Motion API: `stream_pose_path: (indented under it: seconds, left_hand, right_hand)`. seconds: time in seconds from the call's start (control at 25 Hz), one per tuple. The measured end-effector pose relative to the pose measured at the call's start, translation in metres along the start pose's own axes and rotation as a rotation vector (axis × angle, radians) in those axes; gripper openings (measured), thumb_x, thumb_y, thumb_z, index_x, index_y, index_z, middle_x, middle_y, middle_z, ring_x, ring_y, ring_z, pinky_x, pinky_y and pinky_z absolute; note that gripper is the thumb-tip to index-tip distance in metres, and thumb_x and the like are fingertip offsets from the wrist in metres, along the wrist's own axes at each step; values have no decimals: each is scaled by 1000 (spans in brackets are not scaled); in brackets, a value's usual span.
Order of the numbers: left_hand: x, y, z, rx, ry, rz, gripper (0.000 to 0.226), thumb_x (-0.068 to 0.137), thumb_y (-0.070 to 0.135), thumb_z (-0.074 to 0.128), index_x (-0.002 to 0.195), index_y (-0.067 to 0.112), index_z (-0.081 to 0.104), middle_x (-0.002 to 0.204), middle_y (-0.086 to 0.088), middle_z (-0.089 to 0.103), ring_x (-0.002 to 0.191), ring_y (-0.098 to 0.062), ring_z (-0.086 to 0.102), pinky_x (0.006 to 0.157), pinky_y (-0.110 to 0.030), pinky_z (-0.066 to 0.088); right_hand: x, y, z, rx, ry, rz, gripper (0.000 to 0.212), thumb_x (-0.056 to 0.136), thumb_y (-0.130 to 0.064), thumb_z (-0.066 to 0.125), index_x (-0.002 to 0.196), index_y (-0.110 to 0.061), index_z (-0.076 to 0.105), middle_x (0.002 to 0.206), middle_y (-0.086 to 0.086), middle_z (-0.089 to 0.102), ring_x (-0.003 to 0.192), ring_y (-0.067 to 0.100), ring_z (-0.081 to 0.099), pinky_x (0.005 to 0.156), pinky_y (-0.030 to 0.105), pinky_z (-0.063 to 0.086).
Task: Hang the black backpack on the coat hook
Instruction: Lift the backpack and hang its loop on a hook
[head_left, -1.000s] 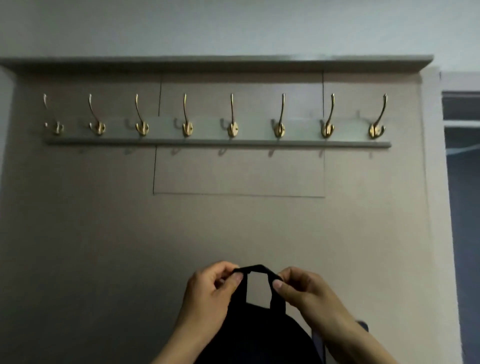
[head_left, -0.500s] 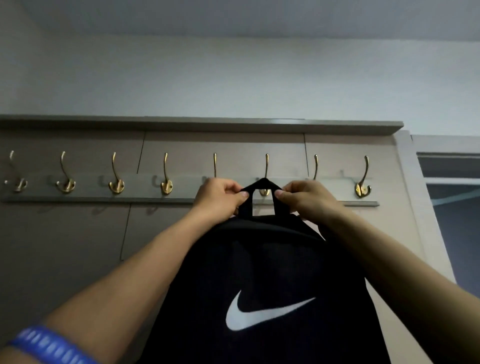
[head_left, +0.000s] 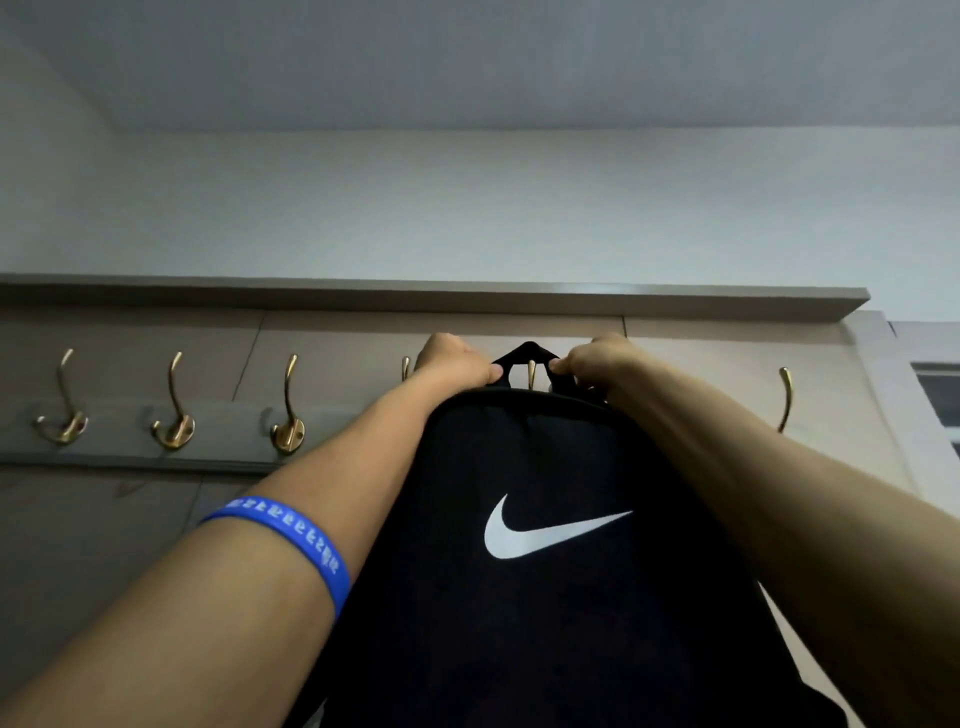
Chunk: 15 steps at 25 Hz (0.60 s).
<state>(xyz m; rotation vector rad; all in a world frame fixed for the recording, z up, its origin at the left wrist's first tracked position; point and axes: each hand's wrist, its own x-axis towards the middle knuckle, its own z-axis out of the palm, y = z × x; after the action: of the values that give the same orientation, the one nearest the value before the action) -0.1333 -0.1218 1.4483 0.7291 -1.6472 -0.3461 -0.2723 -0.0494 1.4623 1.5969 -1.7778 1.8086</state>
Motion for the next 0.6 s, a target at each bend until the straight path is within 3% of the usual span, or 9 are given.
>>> stream_pose_path:
  seconds: [0.08, 0.16, 0.28, 0.44, 0.6]
  left_hand:
    - [0, -11, 6, 46, -61, -62, 25, 80, 17, 72, 100, 2, 67, 82, -6, 64, 71, -18, 59, 57, -27, 42]
    - [-8, -27, 14, 91, -105, -78, 19, 79, 15, 73, 94, 6, 66, 75, -5, 63, 65, -15, 58, 50, -26, 40]
    - [-22, -54, 25, 70, -148, -23, 14, 79, 22, 75, 90, 14, 74, 77, -2, 71, 76, -18, 68, 66, -27, 51]
    - [-40, -61, 25, 144, -109, 106, 18, 82, 28, 73, 96, 18, 77, 87, 3, 67, 92, -17, 62, 79, -25, 40]
    - [-62, -74, 5, 142, -205, 149, 24, 88, 18, 67, 110, 11, 74, 104, -4, 70, 98, -13, 59, 81, -20, 38]
  right_hand:
    - [-1, 10, 11, -88, -39, 57, 27, 93, -14, 67, 72, -6, 52, 81, 11, 60, 77, 24, 60, 71, 34, 48]
    - [-12, 30, 16, -165, -67, 92, 24, 92, -19, 69, 76, -7, 55, 80, 8, 58, 70, 18, 55, 59, 29, 42]
    - [-34, 58, 28, -151, -86, 46, 18, 90, -26, 71, 91, -9, 69, 86, 8, 68, 78, 18, 64, 61, 30, 47]
    - [-53, 70, 31, -144, -91, -14, 16, 93, -31, 68, 81, -20, 68, 80, 1, 68, 73, 12, 63, 56, 26, 42]
    - [-74, 82, 17, -127, -112, -35, 14, 91, -31, 69, 97, -19, 72, 92, 1, 70, 77, 10, 62, 60, 28, 45]
